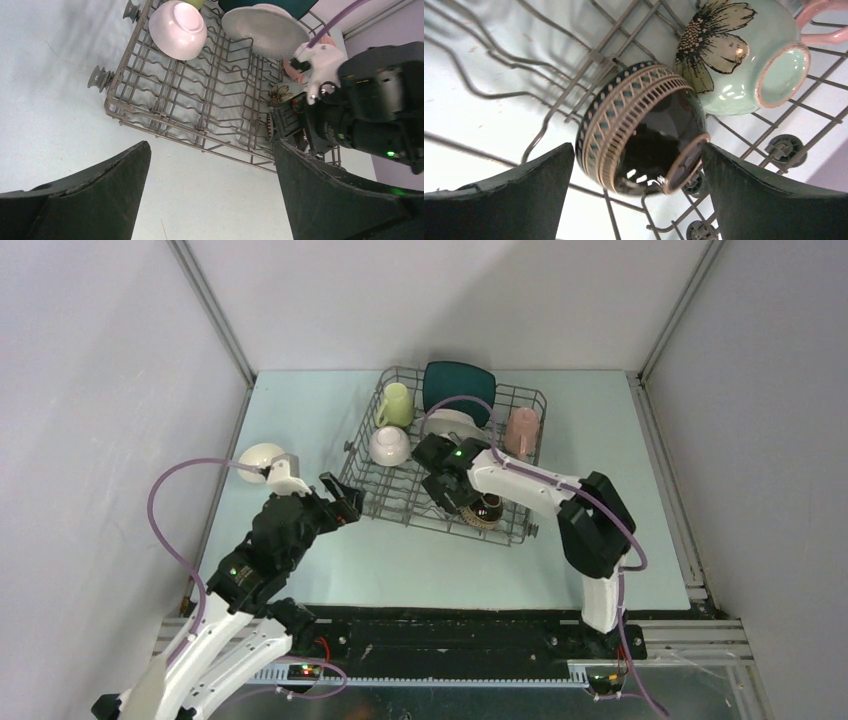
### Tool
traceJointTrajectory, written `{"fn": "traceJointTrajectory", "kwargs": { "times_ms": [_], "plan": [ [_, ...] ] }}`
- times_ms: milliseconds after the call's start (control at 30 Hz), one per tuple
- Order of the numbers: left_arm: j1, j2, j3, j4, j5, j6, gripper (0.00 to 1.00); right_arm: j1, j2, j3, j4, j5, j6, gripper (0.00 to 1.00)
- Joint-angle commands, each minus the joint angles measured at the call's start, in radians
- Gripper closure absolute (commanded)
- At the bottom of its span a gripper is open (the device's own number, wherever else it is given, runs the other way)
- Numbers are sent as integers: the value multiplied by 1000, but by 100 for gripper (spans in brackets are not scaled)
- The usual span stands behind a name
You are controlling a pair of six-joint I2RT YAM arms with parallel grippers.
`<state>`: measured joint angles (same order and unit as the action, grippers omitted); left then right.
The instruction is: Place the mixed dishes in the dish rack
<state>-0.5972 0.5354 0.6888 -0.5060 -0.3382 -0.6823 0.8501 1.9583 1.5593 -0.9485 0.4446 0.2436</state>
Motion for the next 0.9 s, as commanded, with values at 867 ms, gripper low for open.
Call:
{"fn": "traceJointTrajectory", "kwargs": {
  "times_ms": [867],
  "plan": [
    [489,80,-55,66,190,-166,0,-81,-623,-363,430,-236,29,0]
  ]
}}
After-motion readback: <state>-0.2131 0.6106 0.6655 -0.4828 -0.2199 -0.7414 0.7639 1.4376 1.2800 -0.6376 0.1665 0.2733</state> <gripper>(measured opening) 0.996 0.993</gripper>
